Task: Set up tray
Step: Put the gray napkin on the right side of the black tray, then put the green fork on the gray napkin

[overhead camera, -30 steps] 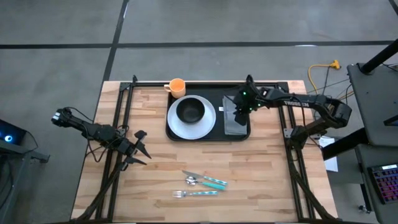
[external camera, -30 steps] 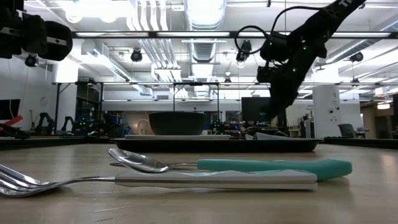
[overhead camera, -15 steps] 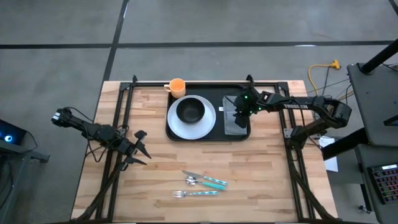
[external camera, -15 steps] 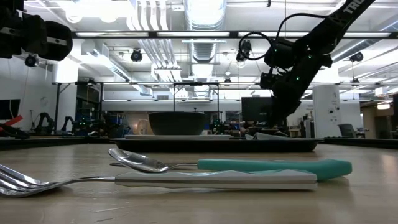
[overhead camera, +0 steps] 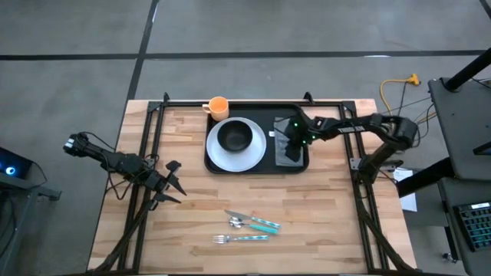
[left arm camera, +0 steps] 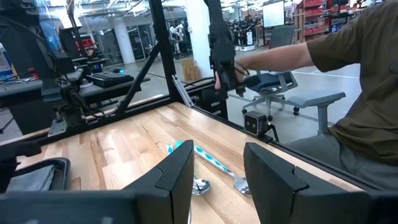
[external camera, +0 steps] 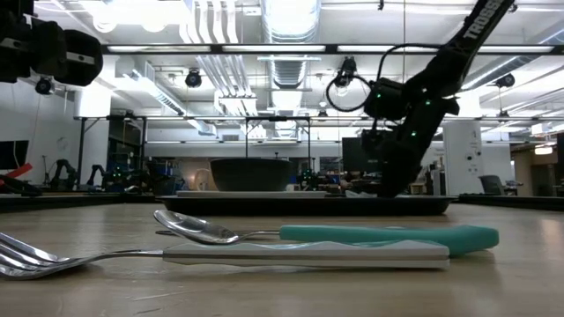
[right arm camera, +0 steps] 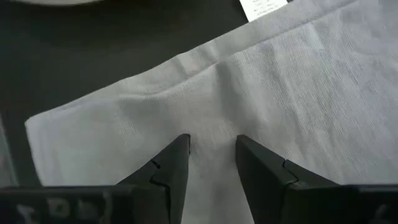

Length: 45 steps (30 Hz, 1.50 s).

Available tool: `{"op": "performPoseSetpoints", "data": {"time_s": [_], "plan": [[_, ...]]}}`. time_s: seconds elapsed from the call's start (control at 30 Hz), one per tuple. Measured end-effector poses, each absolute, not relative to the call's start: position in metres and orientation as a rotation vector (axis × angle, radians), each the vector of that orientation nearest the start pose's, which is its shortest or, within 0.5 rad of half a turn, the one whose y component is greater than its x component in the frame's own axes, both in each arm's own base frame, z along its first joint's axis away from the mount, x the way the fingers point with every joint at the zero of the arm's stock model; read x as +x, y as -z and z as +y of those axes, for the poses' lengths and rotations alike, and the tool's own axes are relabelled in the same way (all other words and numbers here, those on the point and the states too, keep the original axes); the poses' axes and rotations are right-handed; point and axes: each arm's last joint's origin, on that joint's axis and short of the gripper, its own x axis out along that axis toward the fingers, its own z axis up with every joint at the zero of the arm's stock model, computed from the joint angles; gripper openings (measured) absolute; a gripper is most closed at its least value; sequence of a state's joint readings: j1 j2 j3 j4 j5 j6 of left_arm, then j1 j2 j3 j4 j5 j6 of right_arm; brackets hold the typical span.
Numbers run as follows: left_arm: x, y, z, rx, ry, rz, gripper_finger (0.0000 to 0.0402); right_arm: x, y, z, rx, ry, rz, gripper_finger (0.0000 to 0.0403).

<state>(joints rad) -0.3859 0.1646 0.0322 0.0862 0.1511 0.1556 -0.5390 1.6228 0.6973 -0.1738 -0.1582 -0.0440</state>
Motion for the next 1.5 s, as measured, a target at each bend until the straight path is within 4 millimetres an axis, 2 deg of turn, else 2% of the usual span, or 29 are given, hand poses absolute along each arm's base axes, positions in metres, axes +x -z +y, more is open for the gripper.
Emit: {"op": "performPoseSetpoints", "data": {"time_s": [0.13,0.3,0.43,0.63,0.8,1.03,1.33,1.5], "plan": [[0.097,-0.169,-0.044,0.157,0.539,0.006,0.0122,0.245,-0.111,-0.141,0.369,0.305,1.104,0.0123],[0.097,-0.169,-0.044,0.158,0.539,0.006,0.0122,0.247,-0.117,-0.143,0.356,0.297,1.115,0.0123],[0.097,-0.169,-0.044,0.158,0.539,0.006,0.0122,0.243,-0.134,-0.140,0.325,0.304,1.093,0.0123],[0.097,-0.169,-0.044,0.158,0.540,0.010,0.0122,0.240,-0.173,-0.139,0.273,0.319,0.966,0.0123],[0.097,-0.169,-0.044,0.158,0.540,0.010,0.0122,0.235,-0.194,-0.131,0.306,0.327,0.894,0.0123],[0.097,-0.169,-0.044,0.158,0.540,0.010,0.0122,0.237,-0.206,-0.106,0.397,0.288,0.872,0.0121],[0.097,-0.169,-0.044,0.158,0.540,0.010,0.0122,0.259,-0.198,-0.060,0.449,0.181,0.914,0.0108],[0.097,-0.169,-0.044,0.158,0.539,0.010,0.0122,0.276,-0.203,-0.038,0.436,0.096,0.815,0.0107]]}}
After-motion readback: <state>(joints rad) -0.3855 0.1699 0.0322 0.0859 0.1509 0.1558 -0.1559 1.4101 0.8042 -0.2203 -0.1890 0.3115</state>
